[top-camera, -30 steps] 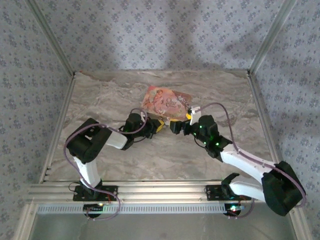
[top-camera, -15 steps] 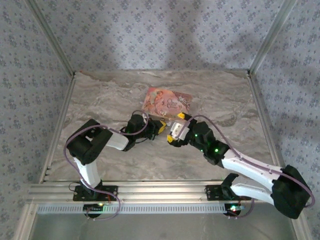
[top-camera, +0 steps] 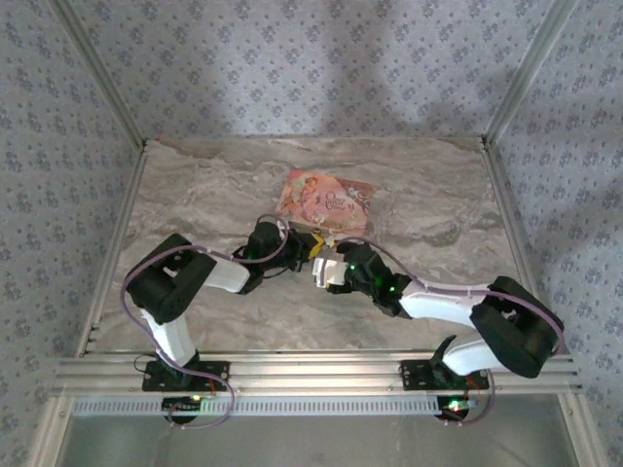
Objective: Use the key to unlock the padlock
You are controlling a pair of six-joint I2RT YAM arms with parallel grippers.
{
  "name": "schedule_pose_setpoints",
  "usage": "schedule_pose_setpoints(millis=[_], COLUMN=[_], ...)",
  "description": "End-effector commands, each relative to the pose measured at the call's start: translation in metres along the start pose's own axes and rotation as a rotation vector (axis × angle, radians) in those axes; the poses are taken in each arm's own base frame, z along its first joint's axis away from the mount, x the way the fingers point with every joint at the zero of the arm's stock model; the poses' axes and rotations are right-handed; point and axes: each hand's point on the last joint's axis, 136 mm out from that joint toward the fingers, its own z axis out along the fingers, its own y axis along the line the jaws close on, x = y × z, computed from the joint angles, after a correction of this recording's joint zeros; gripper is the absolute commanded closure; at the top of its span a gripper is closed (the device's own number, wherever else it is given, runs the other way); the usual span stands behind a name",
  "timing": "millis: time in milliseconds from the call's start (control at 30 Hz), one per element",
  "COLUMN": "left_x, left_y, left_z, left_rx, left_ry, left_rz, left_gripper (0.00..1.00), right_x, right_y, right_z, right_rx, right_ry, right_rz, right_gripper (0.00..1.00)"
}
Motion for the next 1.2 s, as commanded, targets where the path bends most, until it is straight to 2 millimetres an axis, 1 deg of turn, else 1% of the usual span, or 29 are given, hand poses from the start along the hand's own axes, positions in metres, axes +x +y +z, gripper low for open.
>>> schedule_pose_setpoints(millis=[0, 100, 300, 467, 667, 867, 1000, 1167], left_x=[0.008, 0.008, 0.009, 0.009, 0.009, 0.009, 0.009, 0.009], left_y=[-0.031, -0.030, -0.030, -0.029, -0.028, -0.027, -0.027, -0.027], left_z=[-0.005, -0.005, -0.005, -0.004, -0.004, -0.003, -0.004, -0.004], left_rx=[0.086, 0.085, 0.085, 0.082, 0.079, 0.077, 0.076, 0.077], left_ry=[0.015, 0.017, 0.019, 0.020, 0.021, 0.022, 0.022, 0.022], left_rz=[0.033, 0.032, 0.030, 0.028, 0.028, 0.024, 0.023, 0.022], left_gripper=[1.00, 1.00, 1.00, 1.00, 1.00, 1.00, 1.00, 1.00], right_x=[-0.016, -0.013, -0.009, -0.011, -0.011, -0.010, -0.007, -0.004], right_y=[-0.025, -0.028, -0.034, -0.035, -0.039, -0.039, -0.040, -0.041], right_z=[0.006, 0.009, 0.016, 0.021, 0.025, 0.030, 0.031, 0.031], right_rx=[0.071, 0.083, 0.108, 0.109, 0.126, 0.127, 0.135, 0.155], right_ry=[-0.050, -0.047, -0.045, -0.049, -0.052, -0.044, -0.032, -0.022], right_rz=[0.042, 0.059, 0.086, 0.092, 0.108, 0.118, 0.128, 0.141], right_gripper=[0.33, 0.43, 0.54, 0.60, 0.62, 0.75, 0.87, 0.97])
